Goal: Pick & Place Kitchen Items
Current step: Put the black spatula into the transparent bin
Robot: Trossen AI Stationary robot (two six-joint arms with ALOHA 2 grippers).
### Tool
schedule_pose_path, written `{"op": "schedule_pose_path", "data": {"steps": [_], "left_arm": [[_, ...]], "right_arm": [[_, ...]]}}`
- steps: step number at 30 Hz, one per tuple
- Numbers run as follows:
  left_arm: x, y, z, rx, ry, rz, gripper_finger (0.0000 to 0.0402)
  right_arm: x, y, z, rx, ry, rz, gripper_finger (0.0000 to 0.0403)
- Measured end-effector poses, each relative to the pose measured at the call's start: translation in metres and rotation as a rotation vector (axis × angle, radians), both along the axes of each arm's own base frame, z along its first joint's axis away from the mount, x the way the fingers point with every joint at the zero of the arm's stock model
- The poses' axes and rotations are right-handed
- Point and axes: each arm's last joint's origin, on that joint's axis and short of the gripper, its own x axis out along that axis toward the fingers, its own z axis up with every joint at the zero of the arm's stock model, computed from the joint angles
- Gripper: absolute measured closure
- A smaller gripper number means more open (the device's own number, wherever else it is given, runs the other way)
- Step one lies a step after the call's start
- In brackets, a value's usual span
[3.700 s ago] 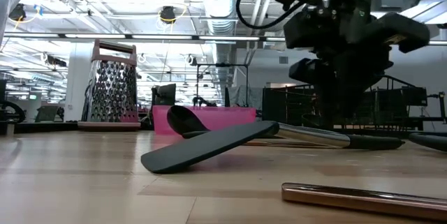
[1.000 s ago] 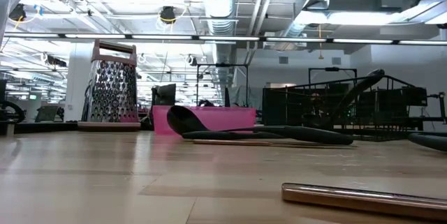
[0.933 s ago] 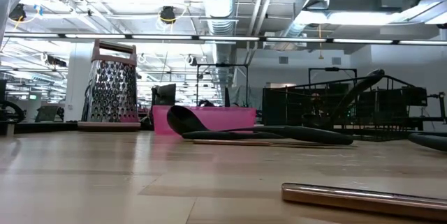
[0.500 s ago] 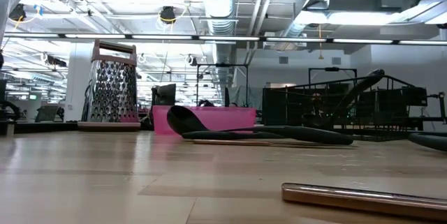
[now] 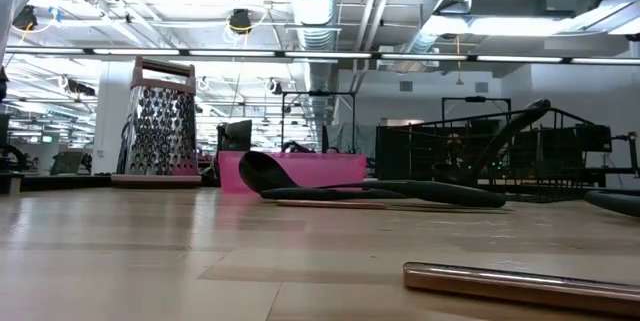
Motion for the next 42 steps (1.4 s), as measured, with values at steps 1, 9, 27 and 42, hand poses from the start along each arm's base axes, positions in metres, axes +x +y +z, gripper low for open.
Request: {"op": "schedule_pose_path", "data": {"steps": [1,9,27,42], "left_arm": [[0.004,0.002,0.002,0.009,-0.003,-0.007,0.0140],[0.035,0.011,0.009,0.062,0.002,-0.063,0.0141],[0.063,0.013,0.016,0.126,-0.013,-0.124,0.0141],[0.063,0.005,0.015,0.163,-0.012,-0.203,0.0141]], "right_arm": [[0.000,0.000,0.000,0.000,0.002,0.000,0.0326],[0.000,0.008,-0.005,0.011,0.051,0.037,0.0326],[0.038,0.023,-0.031,0.045,0.143,0.160,0.0326],[0.042,0.011,-0.032,0.041,0.133,0.139,0.0326]]}}
